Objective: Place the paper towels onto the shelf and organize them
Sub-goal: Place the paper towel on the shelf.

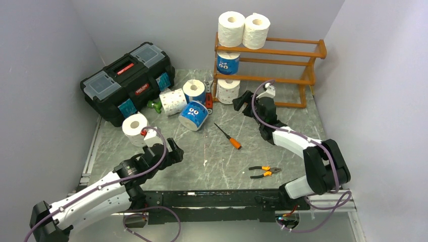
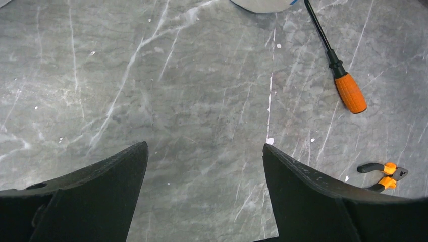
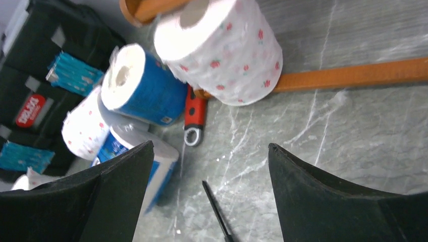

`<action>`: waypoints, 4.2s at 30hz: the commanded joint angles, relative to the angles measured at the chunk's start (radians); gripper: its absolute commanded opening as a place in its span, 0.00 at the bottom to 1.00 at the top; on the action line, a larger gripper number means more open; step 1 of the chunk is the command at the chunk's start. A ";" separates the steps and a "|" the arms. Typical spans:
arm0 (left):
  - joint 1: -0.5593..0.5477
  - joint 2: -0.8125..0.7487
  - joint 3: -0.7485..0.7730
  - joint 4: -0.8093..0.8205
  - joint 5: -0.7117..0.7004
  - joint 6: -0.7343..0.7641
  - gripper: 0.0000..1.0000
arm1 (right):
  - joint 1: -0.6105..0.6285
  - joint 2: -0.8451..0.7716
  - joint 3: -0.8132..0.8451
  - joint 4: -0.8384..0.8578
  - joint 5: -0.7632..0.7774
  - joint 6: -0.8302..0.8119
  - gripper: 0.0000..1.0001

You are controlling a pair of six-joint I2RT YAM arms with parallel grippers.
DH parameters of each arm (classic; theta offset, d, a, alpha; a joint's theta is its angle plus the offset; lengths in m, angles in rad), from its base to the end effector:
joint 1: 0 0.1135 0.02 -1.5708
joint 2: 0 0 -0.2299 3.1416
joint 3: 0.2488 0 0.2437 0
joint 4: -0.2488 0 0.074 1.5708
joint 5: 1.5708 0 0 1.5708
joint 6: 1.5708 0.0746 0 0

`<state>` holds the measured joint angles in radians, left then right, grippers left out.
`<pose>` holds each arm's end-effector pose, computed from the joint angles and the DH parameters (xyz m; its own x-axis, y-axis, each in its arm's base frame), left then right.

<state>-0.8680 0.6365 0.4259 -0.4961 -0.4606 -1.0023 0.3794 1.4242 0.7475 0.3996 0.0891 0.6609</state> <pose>0.1454 -0.1203 0.1680 -0.6178 -0.4385 -0.6527 -0.1033 0.8681 -0.4855 0.3283 0.1238 0.1992 -0.3782 0.5074 -0.7743 -0.0725 0.8176 0.5712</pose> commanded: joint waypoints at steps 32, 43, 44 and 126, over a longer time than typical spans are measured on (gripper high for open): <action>0.000 -0.001 -0.003 0.061 -0.028 0.034 0.98 | 0.042 0.412 0.021 0.612 0.016 -0.373 0.70; 0.000 0.023 0.007 0.057 -0.041 0.033 0.99 | 0.041 0.490 0.099 0.598 0.040 -0.317 0.62; 0.000 0.027 0.008 0.057 -0.042 0.033 0.99 | 0.041 0.494 0.105 0.598 0.039 -0.313 0.60; 0.000 0.055 0.012 0.045 -0.059 0.034 0.99 | 0.035 0.740 0.465 0.378 0.091 -0.087 0.59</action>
<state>-0.8680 0.6956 0.4110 -0.4610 -0.4957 -0.9634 0.4183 2.1506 1.1767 0.7765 0.1814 0.5655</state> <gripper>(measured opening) 0.994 0.582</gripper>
